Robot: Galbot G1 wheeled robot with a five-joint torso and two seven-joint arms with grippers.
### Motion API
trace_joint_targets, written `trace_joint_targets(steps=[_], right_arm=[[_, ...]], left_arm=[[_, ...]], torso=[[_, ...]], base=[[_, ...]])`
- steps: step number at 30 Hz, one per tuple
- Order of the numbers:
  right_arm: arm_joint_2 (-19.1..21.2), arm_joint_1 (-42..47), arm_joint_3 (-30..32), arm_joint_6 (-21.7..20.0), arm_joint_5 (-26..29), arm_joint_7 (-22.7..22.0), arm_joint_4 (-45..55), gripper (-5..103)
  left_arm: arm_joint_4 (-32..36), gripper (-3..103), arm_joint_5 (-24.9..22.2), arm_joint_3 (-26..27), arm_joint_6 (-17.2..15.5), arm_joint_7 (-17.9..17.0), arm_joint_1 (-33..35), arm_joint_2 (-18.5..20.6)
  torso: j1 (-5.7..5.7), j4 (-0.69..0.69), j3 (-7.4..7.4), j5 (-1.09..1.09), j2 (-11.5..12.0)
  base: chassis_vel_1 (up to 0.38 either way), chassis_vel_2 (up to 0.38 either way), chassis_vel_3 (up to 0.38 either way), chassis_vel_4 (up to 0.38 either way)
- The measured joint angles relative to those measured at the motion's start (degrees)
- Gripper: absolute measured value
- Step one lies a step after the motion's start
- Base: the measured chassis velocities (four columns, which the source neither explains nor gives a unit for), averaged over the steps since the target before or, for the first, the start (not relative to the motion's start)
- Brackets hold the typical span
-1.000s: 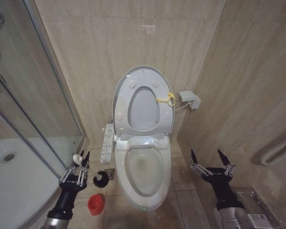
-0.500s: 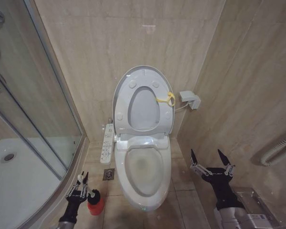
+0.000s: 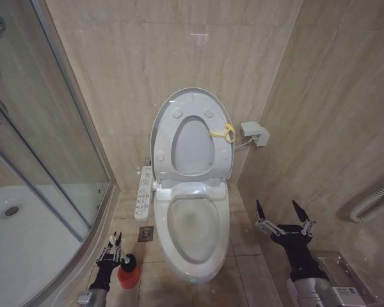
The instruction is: Open the toilet lid, clean the toilet bowl with a toilet brush, close the toilet lid, and flush.
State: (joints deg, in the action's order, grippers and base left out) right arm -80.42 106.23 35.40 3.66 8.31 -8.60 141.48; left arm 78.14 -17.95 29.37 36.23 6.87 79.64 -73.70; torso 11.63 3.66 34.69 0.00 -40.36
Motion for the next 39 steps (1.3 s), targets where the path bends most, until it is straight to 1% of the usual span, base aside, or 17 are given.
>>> trace_joint_targets(steps=[6,13,18,22,23,24,25,26,27,28,31,35,39], right_arm=[[0.0,0.0,0.0,0.0,0.0,0.0,0.0,100],[0.0,0.0,0.0,0.0,0.0,0.0,0.0,100],[0.0,0.0,0.0,0.0,0.0,0.0,0.0,100],[0.0,0.0,0.0,0.0,0.0,0.0,0.0,100],[0.0,0.0,0.0,0.0,0.0,0.0,0.0,100],[0.0,0.0,0.0,0.0,0.0,0.0,0.0,100],[0.0,0.0,0.0,0.0,0.0,0.0,0.0,100],[0.0,0.0,0.0,0.0,0.0,0.0,0.0,100],[0.0,0.0,0.0,0.0,0.0,0.0,0.0,100],[0.0,0.0,0.0,0.0,0.0,0.0,0.0,100],[0.0,0.0,0.0,0.0,0.0,0.0,0.0,100],[0.0,0.0,0.0,0.0,0.0,0.0,0.0,100],[0.0,0.0,0.0,0.0,0.0,0.0,0.0,100]], left_arm=[[-0.7,20,0.2,0.9,0.6,0.1,0.7,-0.1],[-5.2,20,-2.6,0.2,2.1,1.1,-1.3,0.2],[-8.6,20,-3.5,-0.2,3.1,1.4,-2.7,0.4],[-14.2,20,-4.1,-0.6,5.5,2.1,-4.7,0.8],[-14.2,20,-4.1,-0.6,5.5,2.1,-4.7,0.8],[-15.6,20,-4.5,-0.9,6.6,2.3,-5.2,0.8],[-18.4,20,-5.4,-1.6,9.0,3.1,-6.3,0.9],[-20.1,20,-5.9,-1.9,9.9,3.7,-6.9,0.9],[-20.1,20,-5.9,-1.9,9.9,3.7,-6.9,0.9],[-21.6,20,-6.7,-2.2,10.5,4.5,-7.5,0.9],[-23.6,20,-10.0,-3.2,10.8,6.4,-8.6,0.8],[-24.3,20,-11.2,-3.7,10.8,7.2,-9.5,0.7],[-25.3,20,-11.4,-4.2,10.8,7.3,-10.7,0.6]], torso=[[0.00,0.01,0.00,0.00,0.0],[0.00,0.02,0.00,0.00,0.0],[0.00,0.02,0.00,0.00,0.0],[0.00,0.00,0.00,0.00,0.0],[0.00,0.00,0.00,0.00,0.0],[0.00,0.00,0.00,0.00,0.0],[0.00,0.01,0.00,0.00,0.0],[0.00,0.02,0.00,-0.01,0.0],[0.00,0.02,0.00,-0.01,0.0],[0.00,0.01,0.00,-0.01,0.0],[0.00,0.00,0.00,-0.01,0.0],[-0.01,0.02,0.00,0.00,0.0],[0.00,0.02,0.00,0.00,0.0]], base=[[0.000,0.000,0.000,0.000],[0.000,0.000,0.000,0.000],[0.000,0.000,0.000,0.000],[0.000,0.000,0.000,0.000],[0.000,0.000,0.000,0.000],[0.000,0.000,0.000,0.000],[0.000,0.000,0.000,0.000],[0.000,0.000,0.000,0.000],[0.000,0.000,0.000,0.000],[0.000,0.000,0.000,0.000],[0.000,0.000,0.000,0.000],[0.000,0.000,0.000,0.000],[0.000,0.000,0.000,0.000]])
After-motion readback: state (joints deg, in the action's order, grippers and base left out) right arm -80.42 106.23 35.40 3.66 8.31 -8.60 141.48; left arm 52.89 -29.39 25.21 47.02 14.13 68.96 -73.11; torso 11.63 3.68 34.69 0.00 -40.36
